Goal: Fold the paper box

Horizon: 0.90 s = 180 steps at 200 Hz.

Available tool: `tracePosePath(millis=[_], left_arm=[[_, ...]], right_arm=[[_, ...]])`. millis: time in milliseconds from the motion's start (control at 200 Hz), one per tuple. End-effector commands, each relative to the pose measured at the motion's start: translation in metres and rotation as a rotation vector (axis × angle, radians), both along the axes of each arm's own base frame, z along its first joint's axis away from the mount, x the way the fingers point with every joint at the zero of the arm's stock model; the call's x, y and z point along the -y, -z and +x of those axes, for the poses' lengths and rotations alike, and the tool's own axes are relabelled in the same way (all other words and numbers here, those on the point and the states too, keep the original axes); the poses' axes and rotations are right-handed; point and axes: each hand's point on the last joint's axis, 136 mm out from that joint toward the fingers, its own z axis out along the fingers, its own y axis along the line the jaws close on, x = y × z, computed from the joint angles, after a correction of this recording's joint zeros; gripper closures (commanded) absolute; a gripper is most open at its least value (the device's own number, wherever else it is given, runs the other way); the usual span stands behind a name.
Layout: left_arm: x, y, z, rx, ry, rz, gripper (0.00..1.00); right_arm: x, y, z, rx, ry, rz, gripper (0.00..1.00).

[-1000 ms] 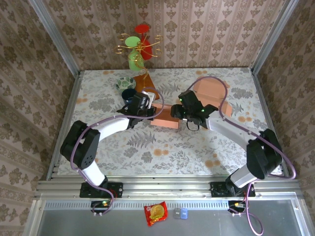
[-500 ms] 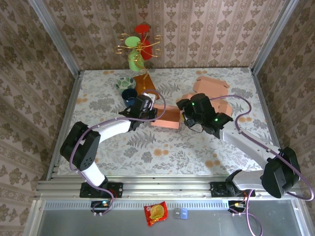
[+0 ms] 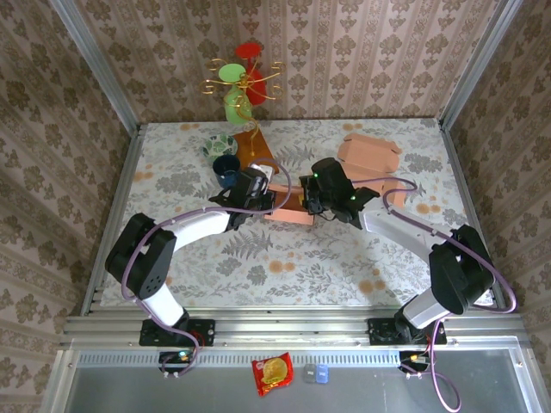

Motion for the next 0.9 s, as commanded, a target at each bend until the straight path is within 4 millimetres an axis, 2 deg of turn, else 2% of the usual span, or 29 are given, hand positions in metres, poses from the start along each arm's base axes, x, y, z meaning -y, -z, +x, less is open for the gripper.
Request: tracePosePath(millis=[0, 180, 375, 480, 575, 760, 895], left_arm=[[-0.002, -0.006, -0.005, 0.008, -0.011, -0.009, 1.00], [-0.002, -0.007, -0.005, 0.009, -0.012, -0.010, 1.00], [-0.002, -0.010, -0.006, 0.008, -0.010, -0.012, 1.00], [-0.003, -0.015, -0.009, 0.005, -0.012, -0.018, 0.83], [-0.006, -0.023, -0.014, 0.008, -0.014, -0.026, 0.67], [-0.008, -0.035, -0.033, -0.017, 0.017, -0.078, 0.52], [-0.009, -0.043, -0.054, -0.057, 0.047, -0.135, 0.47]], right_arm=[[-0.002, -0.003, 0.010, 0.004, 0.049, 0.032, 0.66], [-0.002, -0.002, 0.008, -0.002, 0.046, 0.028, 0.80], [-0.002, 0.008, 0.002, -0.034, 0.033, 0.031, 0.94], [-0.001, 0.012, -0.002, -0.048, 0.025, 0.032, 1.00], [0.000, 0.015, -0.006, -0.054, 0.020, 0.028, 1.00], [0.000, 0.025, -0.012, -0.056, -0.005, 0.033, 1.00], [0.001, 0.027, -0.016, -0.047, -0.024, 0.033, 1.00]])
